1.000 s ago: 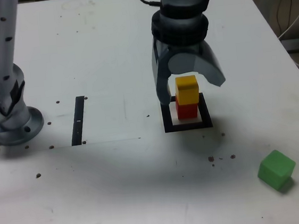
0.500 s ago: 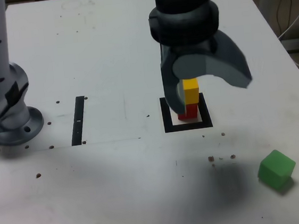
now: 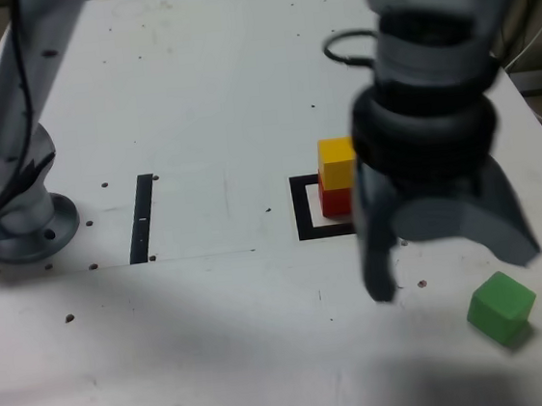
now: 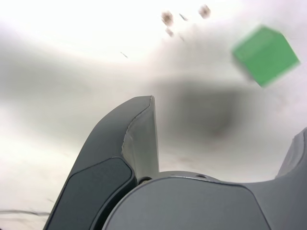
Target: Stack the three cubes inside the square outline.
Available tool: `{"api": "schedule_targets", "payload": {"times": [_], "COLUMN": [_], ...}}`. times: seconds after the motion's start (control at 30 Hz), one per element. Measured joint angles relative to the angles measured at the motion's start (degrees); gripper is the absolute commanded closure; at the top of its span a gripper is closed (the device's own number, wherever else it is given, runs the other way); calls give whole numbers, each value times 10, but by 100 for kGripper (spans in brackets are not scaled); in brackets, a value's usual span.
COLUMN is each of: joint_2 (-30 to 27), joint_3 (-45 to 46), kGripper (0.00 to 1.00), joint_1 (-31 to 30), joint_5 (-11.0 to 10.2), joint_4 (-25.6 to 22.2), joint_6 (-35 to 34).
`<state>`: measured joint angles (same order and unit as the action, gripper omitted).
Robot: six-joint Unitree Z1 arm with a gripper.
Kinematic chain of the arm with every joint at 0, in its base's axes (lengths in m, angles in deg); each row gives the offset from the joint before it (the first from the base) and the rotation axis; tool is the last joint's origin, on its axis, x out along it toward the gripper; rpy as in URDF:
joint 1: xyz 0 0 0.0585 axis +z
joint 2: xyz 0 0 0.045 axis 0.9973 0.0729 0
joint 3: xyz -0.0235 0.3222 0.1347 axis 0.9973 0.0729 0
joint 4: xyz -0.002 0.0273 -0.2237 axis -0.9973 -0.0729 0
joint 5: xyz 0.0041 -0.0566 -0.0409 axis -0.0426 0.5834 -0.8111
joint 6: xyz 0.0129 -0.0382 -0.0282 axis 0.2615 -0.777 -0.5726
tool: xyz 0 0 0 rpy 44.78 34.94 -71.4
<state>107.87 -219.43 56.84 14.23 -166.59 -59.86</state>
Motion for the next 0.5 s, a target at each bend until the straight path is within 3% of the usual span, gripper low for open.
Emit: {"api": "schedule_targets", "payload": {"times": [0.3, 0.5], "joint_2": [31, 76], "joint_3": [-48, -56], "kGripper": [1, 1], "joint_1": [18, 51], "joint_5": [3, 19], "joint_4": [-2, -2], "joint_6": [-81, -117]}}
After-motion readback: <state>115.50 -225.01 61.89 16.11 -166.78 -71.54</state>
